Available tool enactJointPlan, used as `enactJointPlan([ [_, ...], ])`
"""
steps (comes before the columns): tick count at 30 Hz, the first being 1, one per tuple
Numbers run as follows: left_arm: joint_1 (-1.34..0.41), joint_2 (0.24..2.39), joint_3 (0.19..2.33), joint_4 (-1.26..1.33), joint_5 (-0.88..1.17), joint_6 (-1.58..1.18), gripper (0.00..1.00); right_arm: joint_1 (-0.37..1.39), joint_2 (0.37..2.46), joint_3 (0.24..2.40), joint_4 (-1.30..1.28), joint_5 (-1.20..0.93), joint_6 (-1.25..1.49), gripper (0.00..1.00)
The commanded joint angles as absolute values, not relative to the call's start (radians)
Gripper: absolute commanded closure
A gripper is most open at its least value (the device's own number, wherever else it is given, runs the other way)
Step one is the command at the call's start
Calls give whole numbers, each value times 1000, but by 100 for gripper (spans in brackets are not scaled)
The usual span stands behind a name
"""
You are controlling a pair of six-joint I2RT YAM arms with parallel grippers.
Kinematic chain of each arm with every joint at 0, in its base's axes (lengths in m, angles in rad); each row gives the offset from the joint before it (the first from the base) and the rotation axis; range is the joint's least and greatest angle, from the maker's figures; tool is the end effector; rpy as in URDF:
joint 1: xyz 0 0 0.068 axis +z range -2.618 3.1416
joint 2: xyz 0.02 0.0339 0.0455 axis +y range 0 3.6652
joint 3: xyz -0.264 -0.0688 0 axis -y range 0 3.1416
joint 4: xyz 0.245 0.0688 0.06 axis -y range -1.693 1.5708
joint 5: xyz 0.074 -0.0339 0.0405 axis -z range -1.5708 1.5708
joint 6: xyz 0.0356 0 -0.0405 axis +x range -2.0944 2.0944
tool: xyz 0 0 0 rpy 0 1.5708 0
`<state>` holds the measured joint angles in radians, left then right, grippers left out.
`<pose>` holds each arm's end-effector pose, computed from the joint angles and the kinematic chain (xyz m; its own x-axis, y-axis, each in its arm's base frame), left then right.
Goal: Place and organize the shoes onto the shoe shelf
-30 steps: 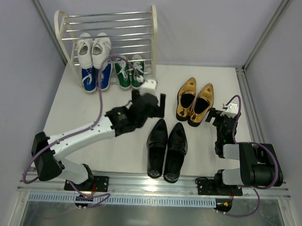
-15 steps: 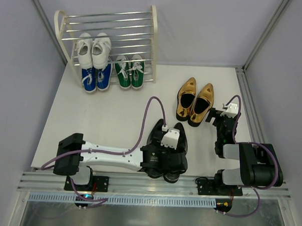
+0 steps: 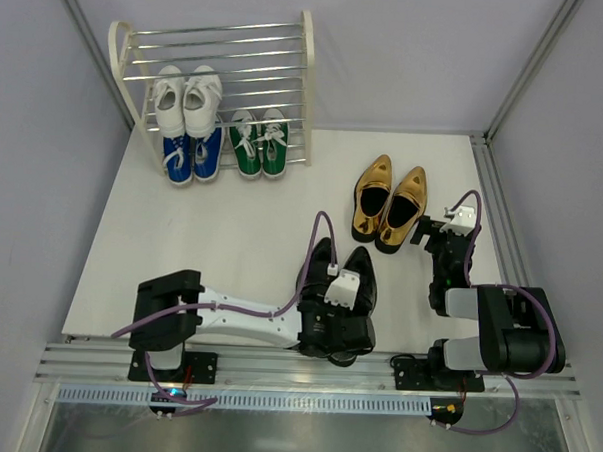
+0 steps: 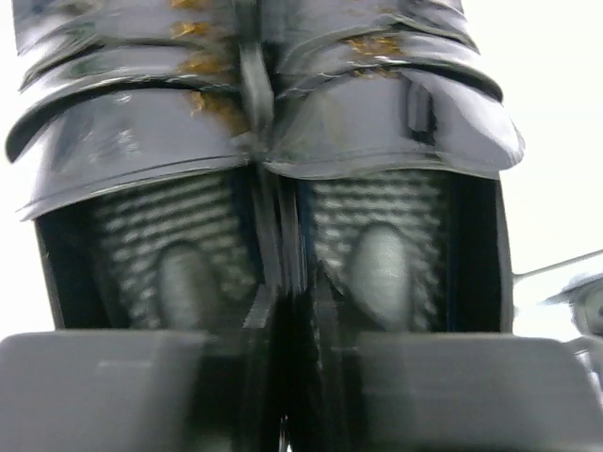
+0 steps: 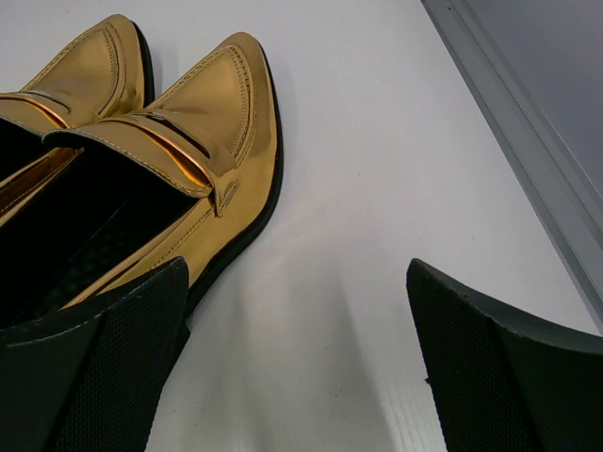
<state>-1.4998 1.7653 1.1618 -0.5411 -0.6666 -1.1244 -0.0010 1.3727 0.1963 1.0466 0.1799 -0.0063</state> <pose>0.0467 -0.3465 0.1900 -0.7187 0.1118 -0.6863 0.2724 0.9534 -0.1298 0.2257 -0.0066 0.1551 -0.1306 -0.0061 -0.9914 0.1776 0.9837 -0.0294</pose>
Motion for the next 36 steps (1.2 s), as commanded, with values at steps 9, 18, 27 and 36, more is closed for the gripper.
enactJointPlan([
  [9,-1483,1672,1187,-777,-877,-1111,100,0,1364,202,1121,178,-12,3],
  [18,-1393,1326,1198,-951,-1112,-1034,100,0,1365,201,1121,179,-12,3],
  [27,-1030,1138,1161,-566,-941,-548,100,0,1365,202,1120,179,-12,3],
  [36,-760,1353,1437,-439,-678,-316,100,0,1365,202,1123,179,-14,3],
])
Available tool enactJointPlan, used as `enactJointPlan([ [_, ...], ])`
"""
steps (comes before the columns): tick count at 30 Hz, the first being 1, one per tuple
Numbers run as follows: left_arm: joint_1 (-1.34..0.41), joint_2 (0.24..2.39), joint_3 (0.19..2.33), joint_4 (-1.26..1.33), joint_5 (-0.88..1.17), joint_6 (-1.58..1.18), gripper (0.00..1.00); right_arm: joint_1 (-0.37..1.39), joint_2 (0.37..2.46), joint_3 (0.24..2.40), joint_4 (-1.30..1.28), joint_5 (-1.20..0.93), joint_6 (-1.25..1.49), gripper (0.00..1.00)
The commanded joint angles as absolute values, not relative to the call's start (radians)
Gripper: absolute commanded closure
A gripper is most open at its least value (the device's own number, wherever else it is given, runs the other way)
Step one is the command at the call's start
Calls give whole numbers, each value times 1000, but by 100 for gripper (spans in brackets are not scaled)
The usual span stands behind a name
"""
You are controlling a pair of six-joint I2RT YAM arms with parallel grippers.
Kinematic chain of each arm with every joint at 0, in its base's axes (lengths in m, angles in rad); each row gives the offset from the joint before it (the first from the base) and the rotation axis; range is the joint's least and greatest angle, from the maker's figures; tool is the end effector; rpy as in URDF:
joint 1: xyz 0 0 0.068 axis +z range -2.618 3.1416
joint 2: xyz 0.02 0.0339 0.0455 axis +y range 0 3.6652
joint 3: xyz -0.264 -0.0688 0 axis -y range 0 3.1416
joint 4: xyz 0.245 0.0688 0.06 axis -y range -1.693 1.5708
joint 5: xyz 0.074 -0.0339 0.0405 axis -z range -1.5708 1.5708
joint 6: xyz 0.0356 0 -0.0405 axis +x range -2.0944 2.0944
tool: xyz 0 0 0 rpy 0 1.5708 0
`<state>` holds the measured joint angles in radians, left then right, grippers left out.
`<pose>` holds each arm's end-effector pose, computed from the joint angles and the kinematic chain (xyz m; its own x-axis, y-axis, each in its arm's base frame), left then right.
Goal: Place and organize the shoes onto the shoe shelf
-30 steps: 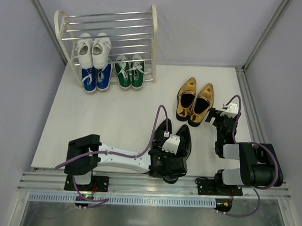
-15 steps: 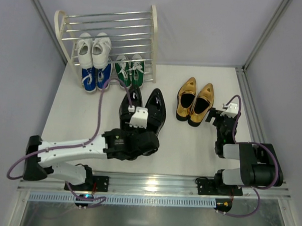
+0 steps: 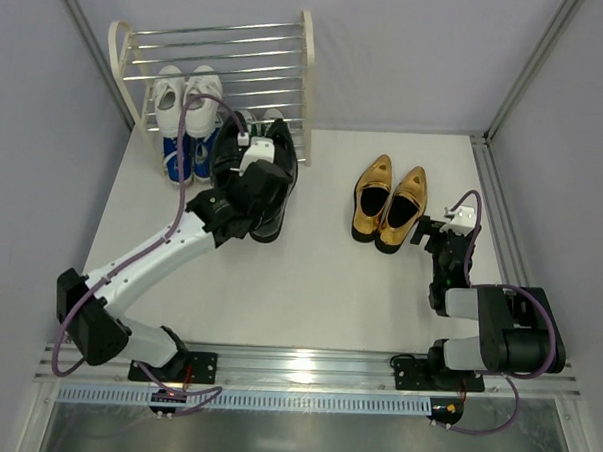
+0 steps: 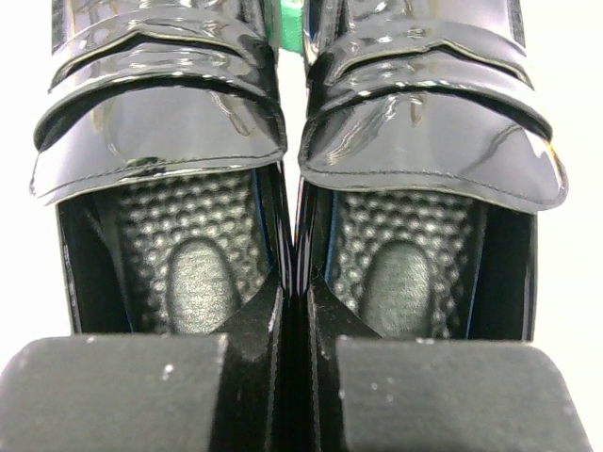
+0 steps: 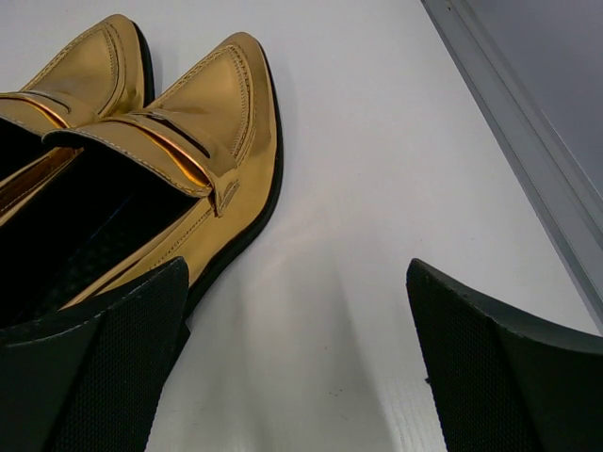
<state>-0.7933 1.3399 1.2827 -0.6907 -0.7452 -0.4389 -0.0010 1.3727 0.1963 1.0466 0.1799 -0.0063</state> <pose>0.2144 -0.1834 0.3483 -0.5063 0.0691 -0.8596 -0.0443 0.9934 0.1059 0.2257 -0.0066 0.1551 -0.1306 -0.0061 -0.9914 0.1776 0.9837 -0.0294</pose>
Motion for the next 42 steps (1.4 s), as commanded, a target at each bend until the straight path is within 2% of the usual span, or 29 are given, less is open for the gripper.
enactJointPlan([
  [1,-732,1394,1492,-436,-664,-307,100,0,1365,202,1123,179,-12,3],
  [28,-456,1960,2222,-454,-531,-232,100,0,1365,201,1121,179,-12,3],
  [35,-434,2023,2310,-427,-514,-219,100,0,1364,202,1123,179,-12,3],
  [42,-399,2071,2325,-278,-483,-198,100,0,1365,202,1123,178,-12,3],
])
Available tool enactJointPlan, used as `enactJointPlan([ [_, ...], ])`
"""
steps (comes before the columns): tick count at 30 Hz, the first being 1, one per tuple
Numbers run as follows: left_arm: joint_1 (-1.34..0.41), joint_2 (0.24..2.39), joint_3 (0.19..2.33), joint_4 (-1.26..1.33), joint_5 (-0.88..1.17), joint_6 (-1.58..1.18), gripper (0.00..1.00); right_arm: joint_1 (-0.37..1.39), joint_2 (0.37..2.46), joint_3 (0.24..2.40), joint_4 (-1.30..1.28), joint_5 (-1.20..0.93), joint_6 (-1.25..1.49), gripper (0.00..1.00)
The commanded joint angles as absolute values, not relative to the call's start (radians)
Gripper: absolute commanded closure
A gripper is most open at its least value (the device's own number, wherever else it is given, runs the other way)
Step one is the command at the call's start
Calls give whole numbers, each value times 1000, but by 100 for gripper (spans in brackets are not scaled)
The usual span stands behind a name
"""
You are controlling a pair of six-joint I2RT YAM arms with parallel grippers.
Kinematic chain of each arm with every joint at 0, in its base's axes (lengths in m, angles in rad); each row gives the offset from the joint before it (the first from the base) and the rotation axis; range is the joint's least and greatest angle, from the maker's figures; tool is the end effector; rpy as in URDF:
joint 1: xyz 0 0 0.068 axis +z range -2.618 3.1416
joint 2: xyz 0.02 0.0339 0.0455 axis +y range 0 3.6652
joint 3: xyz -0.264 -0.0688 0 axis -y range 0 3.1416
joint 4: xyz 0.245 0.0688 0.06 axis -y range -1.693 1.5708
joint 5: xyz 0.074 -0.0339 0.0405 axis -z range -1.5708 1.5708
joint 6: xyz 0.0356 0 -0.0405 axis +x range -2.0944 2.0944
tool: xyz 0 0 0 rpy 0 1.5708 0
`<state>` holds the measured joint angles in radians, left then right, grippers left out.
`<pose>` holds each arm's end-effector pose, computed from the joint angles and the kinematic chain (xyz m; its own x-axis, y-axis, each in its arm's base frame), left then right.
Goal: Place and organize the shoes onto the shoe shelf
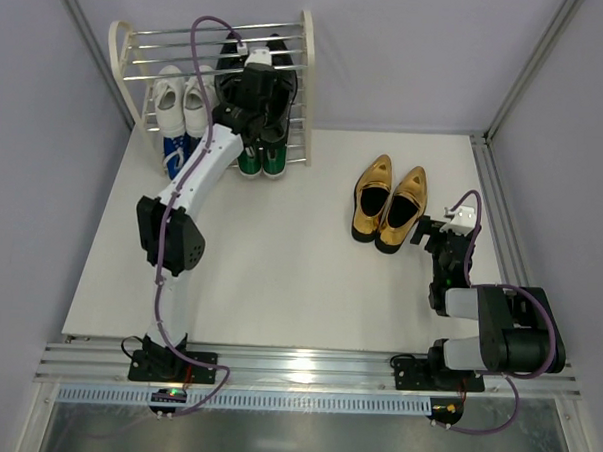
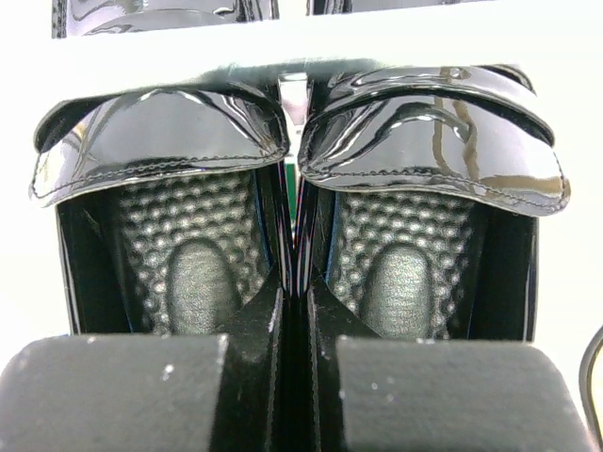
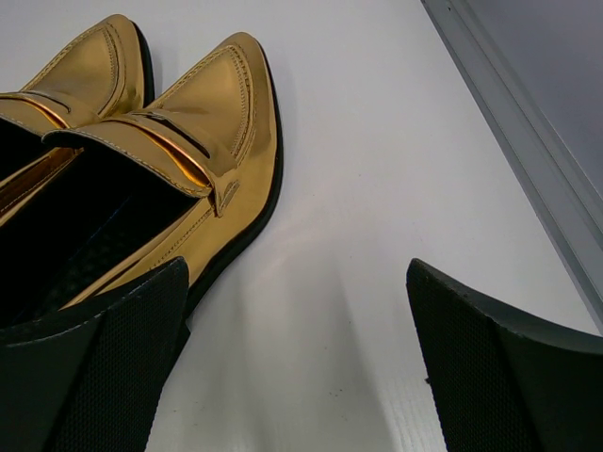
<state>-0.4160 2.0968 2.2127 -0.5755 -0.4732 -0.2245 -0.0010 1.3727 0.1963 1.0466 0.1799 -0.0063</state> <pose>0.4490 -0.1806 0.3829 -0.3925 -0.0432 -0.9187 -0.1039 0.9946 -0.0024 0.2257 -0.0066 0.1551 -0.1306 -0.0061 -0.9914 0.1776 0.9837 -0.0294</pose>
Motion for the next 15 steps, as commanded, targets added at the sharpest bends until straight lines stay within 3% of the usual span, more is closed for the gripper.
enactJointPlan([
  [1,-397,2080,2335,-264,-482,-199,100,0,1365,202,1123,178,-12,3],
  [15,-382,2154,2365,-126,-503,-192,100,0,1365,202,1123,178,-12,3],
])
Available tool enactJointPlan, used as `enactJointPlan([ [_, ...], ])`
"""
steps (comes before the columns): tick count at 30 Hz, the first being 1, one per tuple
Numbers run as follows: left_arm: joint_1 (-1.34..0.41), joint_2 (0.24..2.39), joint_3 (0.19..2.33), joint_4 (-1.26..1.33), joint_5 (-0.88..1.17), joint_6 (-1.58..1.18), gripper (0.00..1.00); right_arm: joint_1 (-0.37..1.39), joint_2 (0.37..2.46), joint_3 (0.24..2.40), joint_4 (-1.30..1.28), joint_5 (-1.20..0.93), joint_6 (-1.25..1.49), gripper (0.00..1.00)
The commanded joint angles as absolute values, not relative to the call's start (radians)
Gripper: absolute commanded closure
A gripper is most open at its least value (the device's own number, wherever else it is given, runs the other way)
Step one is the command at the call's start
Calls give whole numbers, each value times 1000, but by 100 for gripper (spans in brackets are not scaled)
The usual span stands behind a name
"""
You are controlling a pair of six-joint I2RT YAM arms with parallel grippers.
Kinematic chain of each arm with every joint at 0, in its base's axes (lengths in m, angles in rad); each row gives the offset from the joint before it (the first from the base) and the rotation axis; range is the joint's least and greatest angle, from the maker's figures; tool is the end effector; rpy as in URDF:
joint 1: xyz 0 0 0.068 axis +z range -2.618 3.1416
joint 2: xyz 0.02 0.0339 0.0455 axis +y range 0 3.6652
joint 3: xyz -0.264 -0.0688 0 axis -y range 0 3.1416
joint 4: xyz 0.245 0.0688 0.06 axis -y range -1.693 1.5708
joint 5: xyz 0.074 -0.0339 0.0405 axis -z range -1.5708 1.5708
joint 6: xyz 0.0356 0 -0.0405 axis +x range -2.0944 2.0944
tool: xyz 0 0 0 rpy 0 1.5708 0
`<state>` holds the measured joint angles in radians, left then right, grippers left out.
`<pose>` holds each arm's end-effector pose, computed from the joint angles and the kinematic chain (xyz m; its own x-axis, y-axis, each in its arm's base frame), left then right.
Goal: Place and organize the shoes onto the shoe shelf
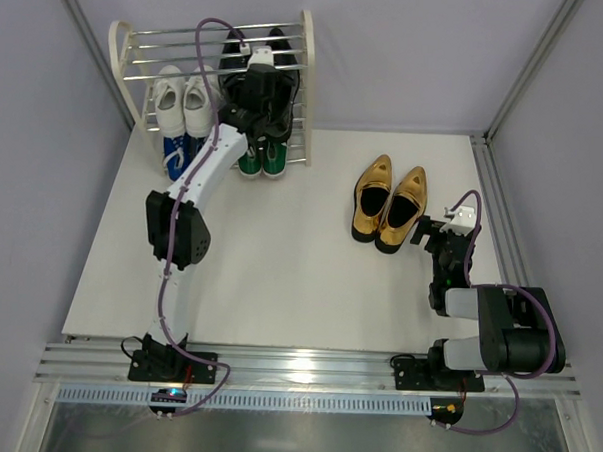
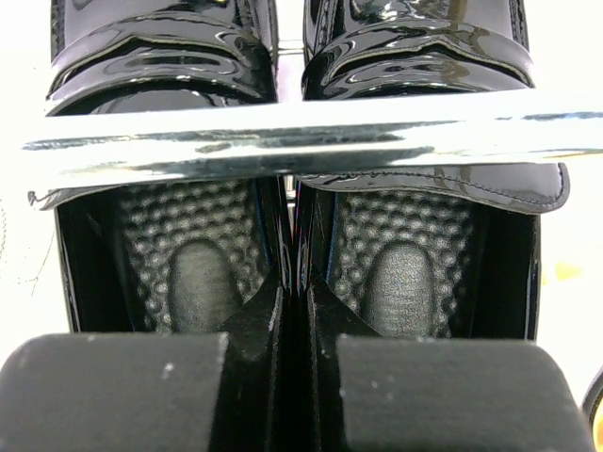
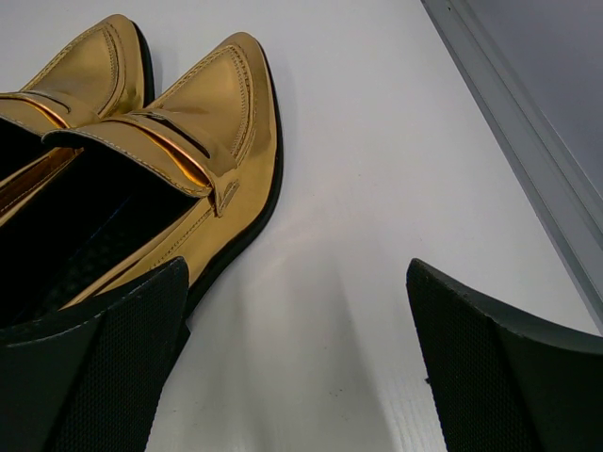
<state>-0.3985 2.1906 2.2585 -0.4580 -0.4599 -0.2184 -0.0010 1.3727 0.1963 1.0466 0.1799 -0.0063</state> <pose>0.4777 -0.1840 0.3646 -0.3355 -0.0694 -0.9395 -0.1058 0.9937 -0.0356 0.2257 -0.0066 0.1551 -0.1306 -0.0061 -0.9914 0.1776 0.9837 -0.0294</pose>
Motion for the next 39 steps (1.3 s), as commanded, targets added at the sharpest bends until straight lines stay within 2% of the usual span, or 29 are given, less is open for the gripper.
enactJointPlan([
  [1,-380,2163,2373,-129,-505,-190,100,0,1367,201,1123,176,-12,3],
  [8,-370,2175,2344,-135,-506,-195,99,0,1364,202,1123,179,-12,3],
  [11,-371,2172,2319,-135,-505,-198,87,0,1365,201,1123,179,-12,3],
  [15,-370,2161,2293,-135,-503,-206,56,0,1365,201,1121,178,-12,3],
  [17,-370,2157,2289,-136,-506,-203,54,0,1365,201,1121,178,-12,3],
  [20,-370,2149,2289,-138,-509,-199,45,0,1365,202,1123,179,-12,3],
  [26,-374,2091,2295,-186,-512,-219,36,0,1365,201,1121,178,-12,3],
  [32,-390,1993,2212,-199,-523,-219,21,0,1365,202,1121,178,-12,3],
  [39,-400,1901,2174,-189,-540,-209,15,0,1365,202,1123,178,-12,3],
])
